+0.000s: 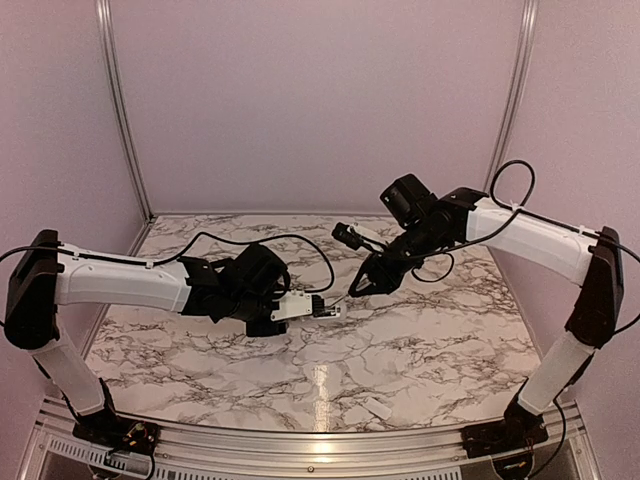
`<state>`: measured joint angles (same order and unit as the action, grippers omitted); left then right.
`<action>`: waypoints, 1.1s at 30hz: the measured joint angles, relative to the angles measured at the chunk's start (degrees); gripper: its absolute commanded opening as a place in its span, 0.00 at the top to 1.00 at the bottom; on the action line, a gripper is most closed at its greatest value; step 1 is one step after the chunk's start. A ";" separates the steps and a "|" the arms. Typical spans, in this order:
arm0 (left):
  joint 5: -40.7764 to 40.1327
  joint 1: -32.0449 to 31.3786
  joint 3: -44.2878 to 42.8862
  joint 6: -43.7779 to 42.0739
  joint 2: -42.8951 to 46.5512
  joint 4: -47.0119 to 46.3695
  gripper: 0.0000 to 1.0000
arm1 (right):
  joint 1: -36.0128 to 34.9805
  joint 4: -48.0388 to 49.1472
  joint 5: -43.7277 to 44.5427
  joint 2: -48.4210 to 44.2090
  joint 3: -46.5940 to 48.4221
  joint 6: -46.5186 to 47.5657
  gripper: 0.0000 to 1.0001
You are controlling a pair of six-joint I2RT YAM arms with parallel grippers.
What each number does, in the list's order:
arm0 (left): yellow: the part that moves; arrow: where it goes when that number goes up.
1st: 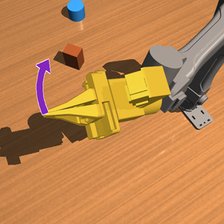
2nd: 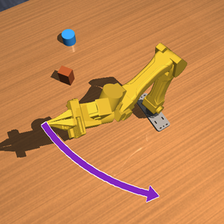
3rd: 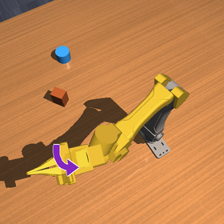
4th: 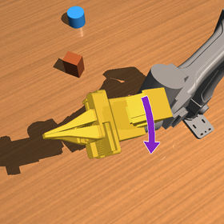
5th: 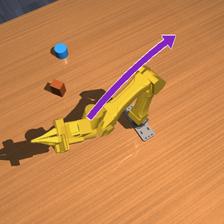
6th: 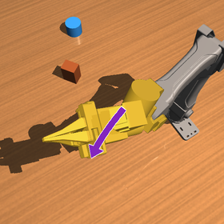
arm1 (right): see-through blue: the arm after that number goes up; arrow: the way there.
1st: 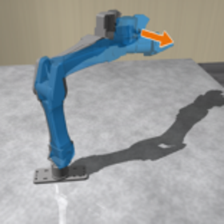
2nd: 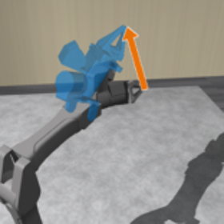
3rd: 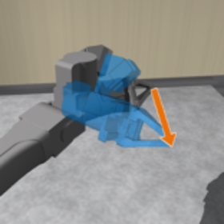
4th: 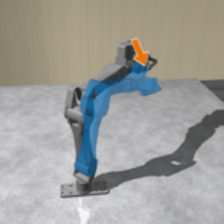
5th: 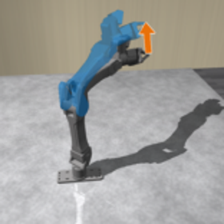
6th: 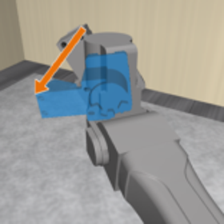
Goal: Unload the batteries from the remote control
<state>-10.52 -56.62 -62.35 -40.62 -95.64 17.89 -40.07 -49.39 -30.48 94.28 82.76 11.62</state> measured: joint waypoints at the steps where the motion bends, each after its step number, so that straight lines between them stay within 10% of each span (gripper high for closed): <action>1: 0.00 -0.13 -0.11 -0.13 0.00 0.02 0.98 | 0.00 0.04 0.28 0.22 0.22 0.07 1.00; 33: -2.03 -1.46 -0.70 -2.71 0.00 0.04 0.99 | 0.00 -0.31 2.91 2.25 0.61 0.68 1.00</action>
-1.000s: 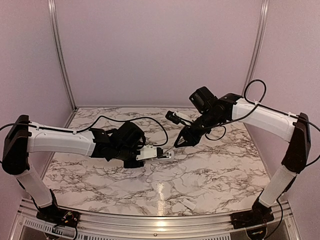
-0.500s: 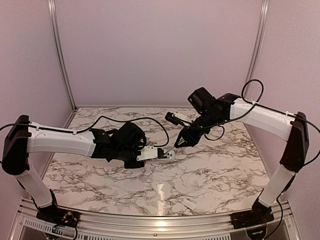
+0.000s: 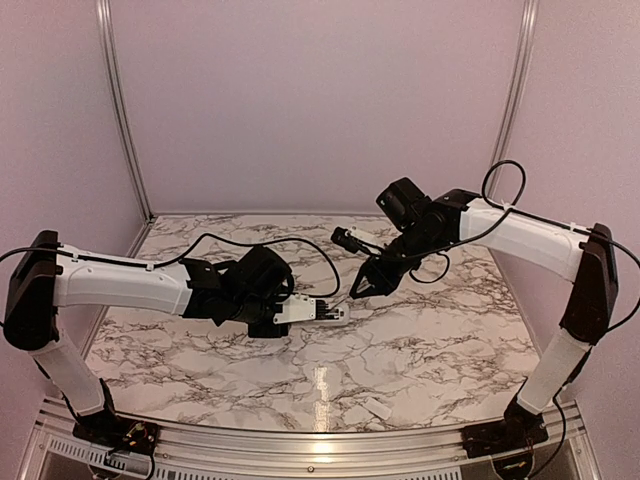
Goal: Unload the batteries from the remote control
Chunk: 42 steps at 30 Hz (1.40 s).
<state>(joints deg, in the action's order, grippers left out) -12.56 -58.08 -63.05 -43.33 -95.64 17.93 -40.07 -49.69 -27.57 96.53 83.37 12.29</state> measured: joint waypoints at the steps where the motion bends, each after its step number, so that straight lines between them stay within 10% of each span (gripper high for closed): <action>1: -0.15 0.00 0.00 -0.20 0.00 0.02 0.99 | 0.00 0.02 -0.09 0.00 -0.07 0.00 1.00; 42: -1.14 -0.68 0.00 -0.66 -0.02 -0.13 1.00 | -0.33 0.48 0.09 -1.95 -0.83 -0.17 1.00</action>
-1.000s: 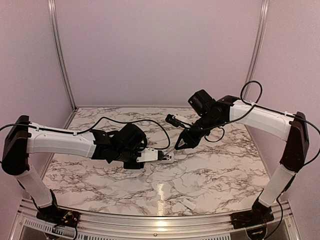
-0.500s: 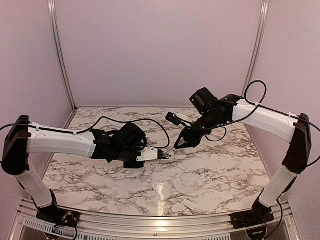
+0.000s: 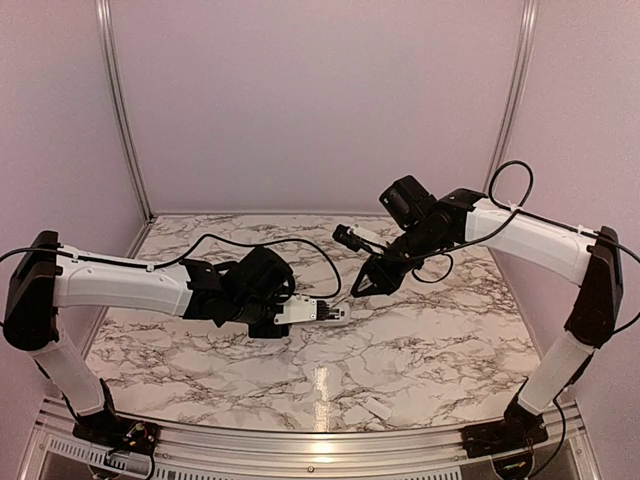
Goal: Unload the batteries from the remote control
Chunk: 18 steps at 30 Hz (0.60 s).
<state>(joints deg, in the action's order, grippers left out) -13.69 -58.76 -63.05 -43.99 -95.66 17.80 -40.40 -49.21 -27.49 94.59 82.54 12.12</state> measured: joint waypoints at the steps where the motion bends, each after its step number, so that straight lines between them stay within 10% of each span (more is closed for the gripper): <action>1: -0.02 -0.11 0.00 0.00 0.00 0.00 1.00 | 0.00 -0.11 0.20 0.00 0.00 0.00 1.00; 18: -0.92 -0.28 0.00 -0.42 0.00 -0.28 1.00 | 0.00 -0.50 -0.72 0.02 -0.55 -0.04 1.00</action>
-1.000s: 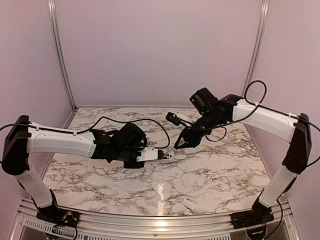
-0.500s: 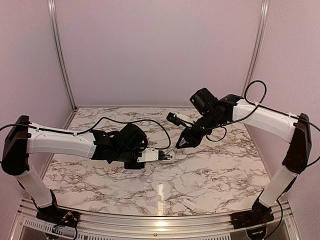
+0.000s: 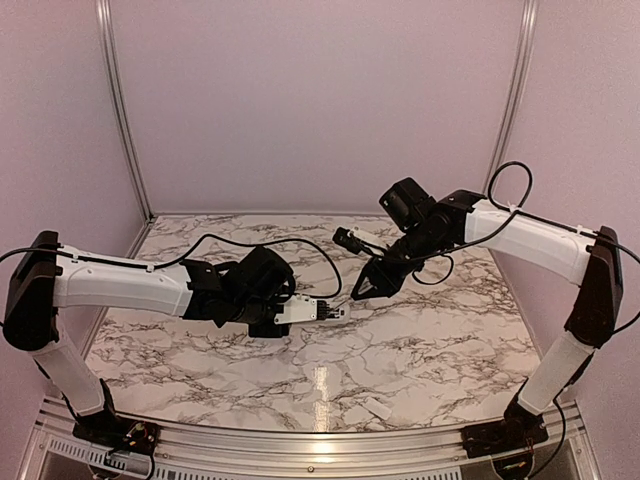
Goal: Unload the batteries from the remote control
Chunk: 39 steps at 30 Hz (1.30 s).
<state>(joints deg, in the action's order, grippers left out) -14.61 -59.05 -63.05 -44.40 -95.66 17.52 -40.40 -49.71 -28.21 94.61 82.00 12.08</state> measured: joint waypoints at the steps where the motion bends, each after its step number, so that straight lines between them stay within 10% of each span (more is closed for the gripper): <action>1: -0.09 0.00 0.00 -0.04 0.00 -0.04 1.00 | 0.00 0.00 -0.11 0.00 -0.02 0.00 1.00; 39: -0.94 -0.70 0.22 0.28 0.00 -0.55 1.00 | -0.13 -0.61 1.22 0.02 1.57 -1.25 1.00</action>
<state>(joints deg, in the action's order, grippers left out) -15.55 -59.75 -62.83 -44.12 -95.66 16.97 -40.53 -50.33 -26.98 94.63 83.57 10.83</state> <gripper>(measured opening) 0.485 0.102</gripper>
